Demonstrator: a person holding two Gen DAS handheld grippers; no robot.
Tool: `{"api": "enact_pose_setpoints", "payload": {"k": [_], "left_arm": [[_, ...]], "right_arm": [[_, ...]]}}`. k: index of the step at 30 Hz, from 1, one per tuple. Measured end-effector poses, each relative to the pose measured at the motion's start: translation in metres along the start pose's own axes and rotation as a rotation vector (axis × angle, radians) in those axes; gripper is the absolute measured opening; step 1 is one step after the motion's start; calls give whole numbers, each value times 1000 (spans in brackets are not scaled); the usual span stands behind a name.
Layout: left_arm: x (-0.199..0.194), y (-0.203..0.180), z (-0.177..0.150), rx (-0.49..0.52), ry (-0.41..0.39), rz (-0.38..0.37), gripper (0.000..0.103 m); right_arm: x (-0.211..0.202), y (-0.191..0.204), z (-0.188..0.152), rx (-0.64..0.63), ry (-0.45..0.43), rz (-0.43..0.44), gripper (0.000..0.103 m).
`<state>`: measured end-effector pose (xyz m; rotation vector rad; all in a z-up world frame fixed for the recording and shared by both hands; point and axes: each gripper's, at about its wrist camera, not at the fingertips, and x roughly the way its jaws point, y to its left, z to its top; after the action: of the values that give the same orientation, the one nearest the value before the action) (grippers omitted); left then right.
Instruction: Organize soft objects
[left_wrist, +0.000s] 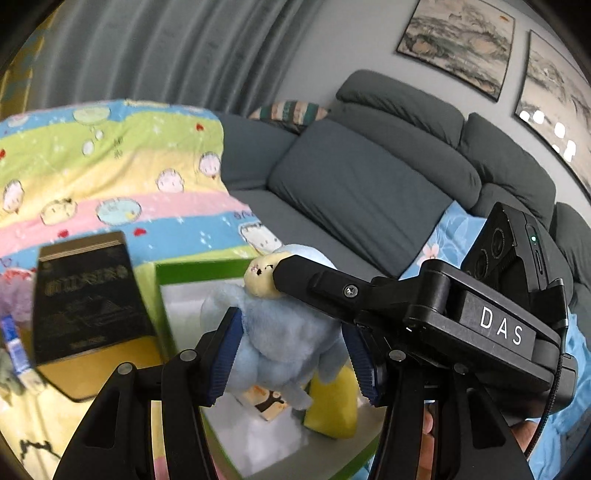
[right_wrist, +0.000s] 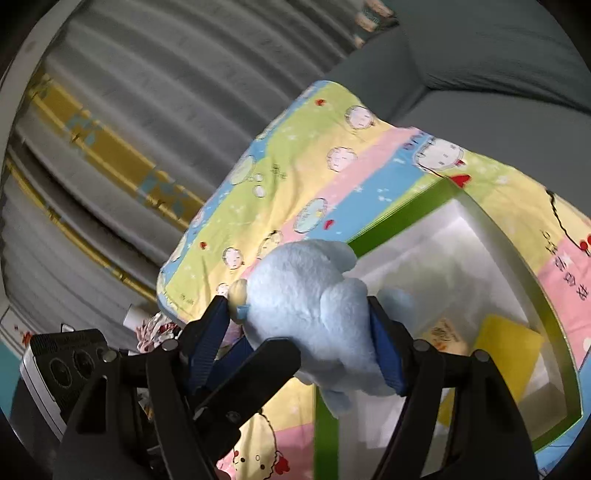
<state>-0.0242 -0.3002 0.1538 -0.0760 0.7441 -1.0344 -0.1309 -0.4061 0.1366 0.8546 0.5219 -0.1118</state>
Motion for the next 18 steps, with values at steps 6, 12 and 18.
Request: {"api": "enact_pose_setpoints", "payload": {"k": [6, 12, 18], "left_arm": [[30, 8, -7, -54, 64, 17, 56], [27, 4, -14, -92, 85, -22, 63], [-2, 7, -7, -76, 39, 35, 78]], "right_arm": [[16, -26, 2, 106, 41, -77, 73], [6, -28, 3, 107, -2, -148, 73], [-6, -15, 1, 61, -40, -168, 78]]}}
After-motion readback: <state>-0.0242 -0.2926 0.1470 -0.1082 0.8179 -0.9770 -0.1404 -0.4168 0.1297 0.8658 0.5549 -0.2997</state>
